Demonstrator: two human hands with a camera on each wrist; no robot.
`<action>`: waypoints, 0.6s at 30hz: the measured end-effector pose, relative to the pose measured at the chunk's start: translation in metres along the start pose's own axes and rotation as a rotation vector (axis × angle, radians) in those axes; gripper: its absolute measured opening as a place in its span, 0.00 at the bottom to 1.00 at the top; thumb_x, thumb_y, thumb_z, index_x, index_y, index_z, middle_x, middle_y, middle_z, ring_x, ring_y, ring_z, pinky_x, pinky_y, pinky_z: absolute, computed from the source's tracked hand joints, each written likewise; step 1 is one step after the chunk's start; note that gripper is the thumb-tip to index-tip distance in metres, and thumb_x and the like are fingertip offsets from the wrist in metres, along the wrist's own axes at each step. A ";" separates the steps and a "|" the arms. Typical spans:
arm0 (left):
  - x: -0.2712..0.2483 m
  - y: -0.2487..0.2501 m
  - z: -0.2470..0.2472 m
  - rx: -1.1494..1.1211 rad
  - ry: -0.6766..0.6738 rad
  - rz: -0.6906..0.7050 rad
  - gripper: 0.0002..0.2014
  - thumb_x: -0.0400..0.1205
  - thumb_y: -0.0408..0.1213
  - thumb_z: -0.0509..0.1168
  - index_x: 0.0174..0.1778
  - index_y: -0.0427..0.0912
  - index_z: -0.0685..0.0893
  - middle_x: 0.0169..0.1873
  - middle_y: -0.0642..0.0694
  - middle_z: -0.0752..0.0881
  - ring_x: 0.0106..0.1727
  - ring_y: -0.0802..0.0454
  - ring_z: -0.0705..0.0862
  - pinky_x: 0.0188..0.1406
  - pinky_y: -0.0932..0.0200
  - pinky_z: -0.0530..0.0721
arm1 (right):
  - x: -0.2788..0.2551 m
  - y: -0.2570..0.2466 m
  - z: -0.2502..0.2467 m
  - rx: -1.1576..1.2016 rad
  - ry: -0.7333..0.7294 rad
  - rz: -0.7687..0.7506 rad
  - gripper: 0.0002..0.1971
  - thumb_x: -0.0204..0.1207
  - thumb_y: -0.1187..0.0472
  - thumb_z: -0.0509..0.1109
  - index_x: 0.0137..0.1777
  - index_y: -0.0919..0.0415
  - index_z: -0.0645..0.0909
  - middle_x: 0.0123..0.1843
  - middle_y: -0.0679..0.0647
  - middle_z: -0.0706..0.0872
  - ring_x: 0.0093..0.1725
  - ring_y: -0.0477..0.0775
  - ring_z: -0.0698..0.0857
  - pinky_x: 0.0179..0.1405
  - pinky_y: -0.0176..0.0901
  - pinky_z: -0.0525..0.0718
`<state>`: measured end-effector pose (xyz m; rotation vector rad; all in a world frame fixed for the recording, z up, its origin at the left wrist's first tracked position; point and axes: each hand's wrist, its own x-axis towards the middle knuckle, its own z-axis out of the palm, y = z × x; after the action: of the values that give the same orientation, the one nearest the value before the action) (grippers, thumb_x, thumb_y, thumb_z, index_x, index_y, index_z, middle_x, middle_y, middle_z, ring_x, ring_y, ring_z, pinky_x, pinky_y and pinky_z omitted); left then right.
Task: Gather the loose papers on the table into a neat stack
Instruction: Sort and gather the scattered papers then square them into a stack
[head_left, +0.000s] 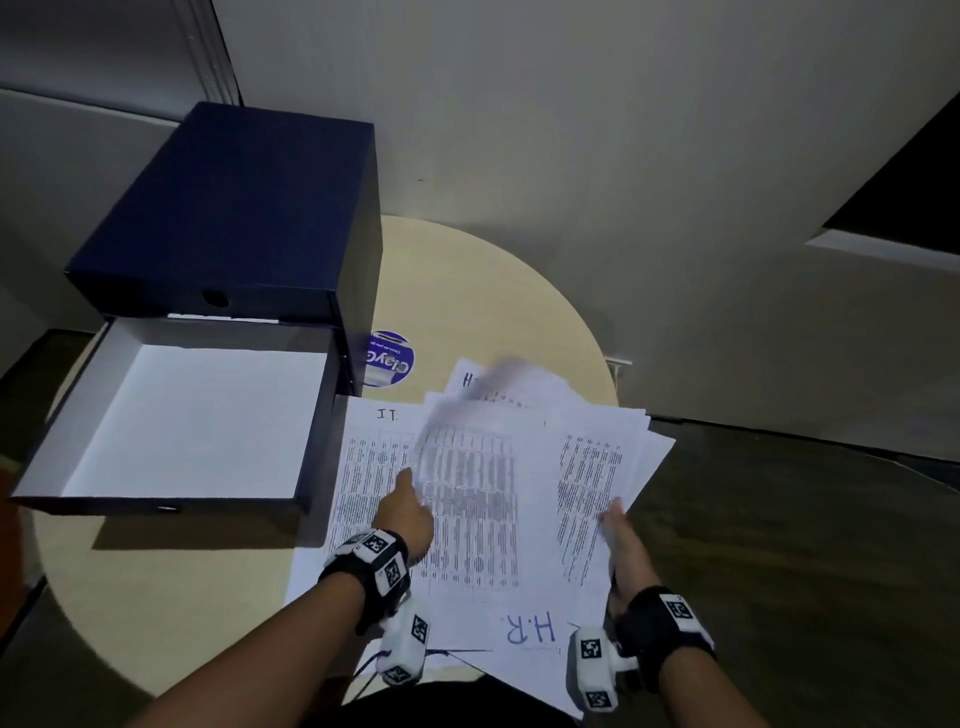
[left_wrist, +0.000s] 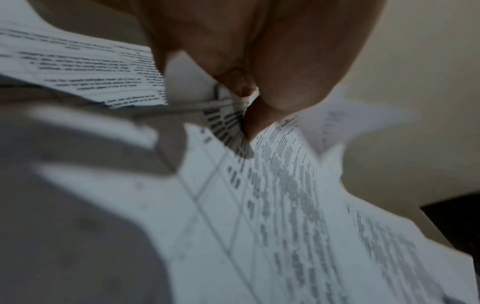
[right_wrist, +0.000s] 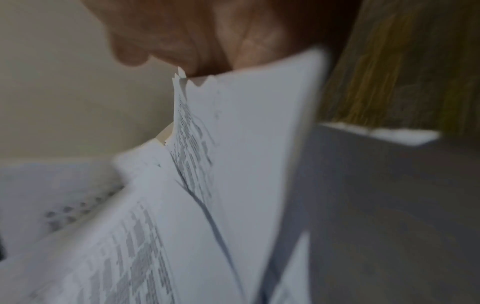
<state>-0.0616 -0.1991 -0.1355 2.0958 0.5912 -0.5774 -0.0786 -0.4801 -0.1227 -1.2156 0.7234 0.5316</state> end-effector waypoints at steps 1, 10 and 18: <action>-0.002 0.002 0.003 -0.018 -0.024 0.032 0.28 0.86 0.34 0.57 0.82 0.50 0.58 0.58 0.36 0.85 0.39 0.44 0.84 0.30 0.56 0.83 | 0.008 0.005 -0.003 -0.119 0.046 -0.006 0.39 0.58 0.29 0.77 0.66 0.49 0.78 0.59 0.52 0.87 0.61 0.52 0.84 0.68 0.54 0.77; -0.008 -0.006 -0.011 0.256 0.274 0.068 0.27 0.80 0.60 0.62 0.73 0.53 0.75 0.78 0.44 0.69 0.76 0.41 0.70 0.72 0.39 0.70 | 0.030 0.008 -0.035 -0.381 0.256 -0.058 0.36 0.74 0.69 0.76 0.80 0.59 0.63 0.23 0.50 0.77 0.15 0.41 0.67 0.22 0.34 0.66; 0.035 -0.078 -0.034 0.046 0.125 -0.326 0.62 0.56 0.83 0.55 0.85 0.58 0.46 0.83 0.48 0.65 0.81 0.35 0.66 0.79 0.29 0.55 | 0.053 0.019 -0.097 -0.335 0.335 -0.035 0.60 0.56 0.52 0.89 0.85 0.60 0.56 0.31 0.84 0.79 0.20 0.66 0.74 0.22 0.50 0.79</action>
<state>-0.0742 -0.1231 -0.1863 2.1036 1.0120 -0.6492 -0.0769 -0.5686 -0.1914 -1.6516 0.9174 0.4345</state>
